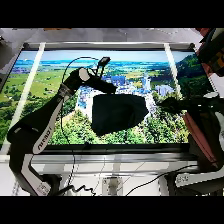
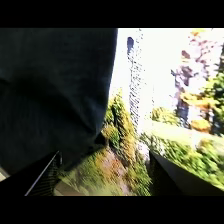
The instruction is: Fold the clothes and pants, and hang the long-sleeved shirts on hangers.
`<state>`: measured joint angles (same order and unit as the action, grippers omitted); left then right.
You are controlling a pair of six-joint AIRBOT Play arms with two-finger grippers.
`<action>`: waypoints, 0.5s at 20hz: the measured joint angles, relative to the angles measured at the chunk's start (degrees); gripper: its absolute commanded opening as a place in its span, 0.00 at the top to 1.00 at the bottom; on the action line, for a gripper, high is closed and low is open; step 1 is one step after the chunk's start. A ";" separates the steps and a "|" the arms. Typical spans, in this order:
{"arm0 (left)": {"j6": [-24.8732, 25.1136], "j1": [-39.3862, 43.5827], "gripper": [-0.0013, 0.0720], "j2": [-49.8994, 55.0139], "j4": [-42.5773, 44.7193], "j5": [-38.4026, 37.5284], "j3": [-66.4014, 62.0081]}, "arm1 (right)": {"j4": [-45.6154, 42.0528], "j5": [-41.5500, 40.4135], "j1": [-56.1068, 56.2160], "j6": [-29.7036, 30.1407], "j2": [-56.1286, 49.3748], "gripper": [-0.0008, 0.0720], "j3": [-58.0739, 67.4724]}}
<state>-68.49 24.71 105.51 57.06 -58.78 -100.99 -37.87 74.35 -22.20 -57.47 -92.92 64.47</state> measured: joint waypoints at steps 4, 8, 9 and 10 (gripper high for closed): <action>0.42 3.67 0.96 2.67 2.58 -8.79 0.87 | 4.09 -6.88 6.36 -5.16 -3.72 0.13 -1.29; 0.83 8.96 0.96 3.34 -1.33 -14.16 3.52 | 7.65 -9.97 12.50 -7.80 -7.85 0.12 -1.55; 1.16 10.47 0.96 3.28 -3.82 -15.76 4.22 | 9.33 -10.16 13.77 -7.91 -8.79 0.12 -1.55; 1.49 11.91 0.96 3.06 -5.92 -17.00 4.94 | 10.25 -10.29 14.78 -7.80 -9.40 0.12 -1.46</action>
<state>-67.00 36.62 108.57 51.13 -75.79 -96.05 -27.62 64.05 -7.42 -65.28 -102.32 63.00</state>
